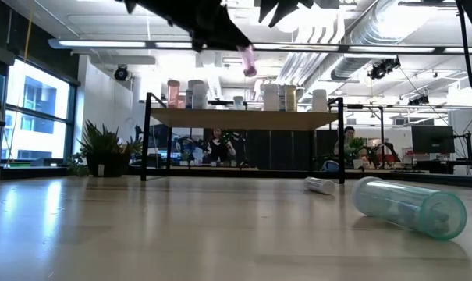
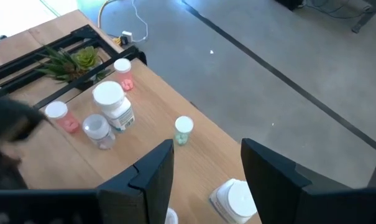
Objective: Pick and place medicine bottles onto shelf by color
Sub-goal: Put the pink pill bottle on the shelf
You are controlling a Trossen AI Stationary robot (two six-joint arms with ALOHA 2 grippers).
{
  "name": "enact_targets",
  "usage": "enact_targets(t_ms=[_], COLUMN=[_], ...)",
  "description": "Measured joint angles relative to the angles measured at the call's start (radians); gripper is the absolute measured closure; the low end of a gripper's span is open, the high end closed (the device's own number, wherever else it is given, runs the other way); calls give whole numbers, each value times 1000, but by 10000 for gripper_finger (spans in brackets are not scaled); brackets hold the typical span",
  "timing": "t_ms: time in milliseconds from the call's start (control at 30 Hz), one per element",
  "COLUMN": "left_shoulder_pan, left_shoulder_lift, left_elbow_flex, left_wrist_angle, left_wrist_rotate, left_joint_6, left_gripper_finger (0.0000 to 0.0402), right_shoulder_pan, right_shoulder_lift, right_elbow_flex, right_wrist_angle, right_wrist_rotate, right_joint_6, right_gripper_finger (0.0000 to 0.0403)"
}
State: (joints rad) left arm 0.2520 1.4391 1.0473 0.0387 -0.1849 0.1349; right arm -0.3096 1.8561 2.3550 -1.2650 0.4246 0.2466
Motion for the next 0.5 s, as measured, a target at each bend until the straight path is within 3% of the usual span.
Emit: enact_targets(t_ms=[200, 333, 500], left_shoulder_pan=[48, 80, 116], left_shoulder_lift=[-53, -53, -39], left_elbow_flex=[83, 180, 230], left_wrist_angle=[-132, -281, -330], left_wrist_rotate=[-86, -91, -91], left_joint_6=[0, -8, -58], left_gripper_finger=[280, 280, 280], right_shoulder_pan=[0, 0, 0], right_shoulder_lift=[0, 0, 0], right_elbow_flex=[0, 0, 0], right_wrist_angle=[21, 35, 44], right_wrist_rotate=[33, 45, 45], right_joint_6=[1, 19, 36], right_gripper_finger=[224, 224, 224])
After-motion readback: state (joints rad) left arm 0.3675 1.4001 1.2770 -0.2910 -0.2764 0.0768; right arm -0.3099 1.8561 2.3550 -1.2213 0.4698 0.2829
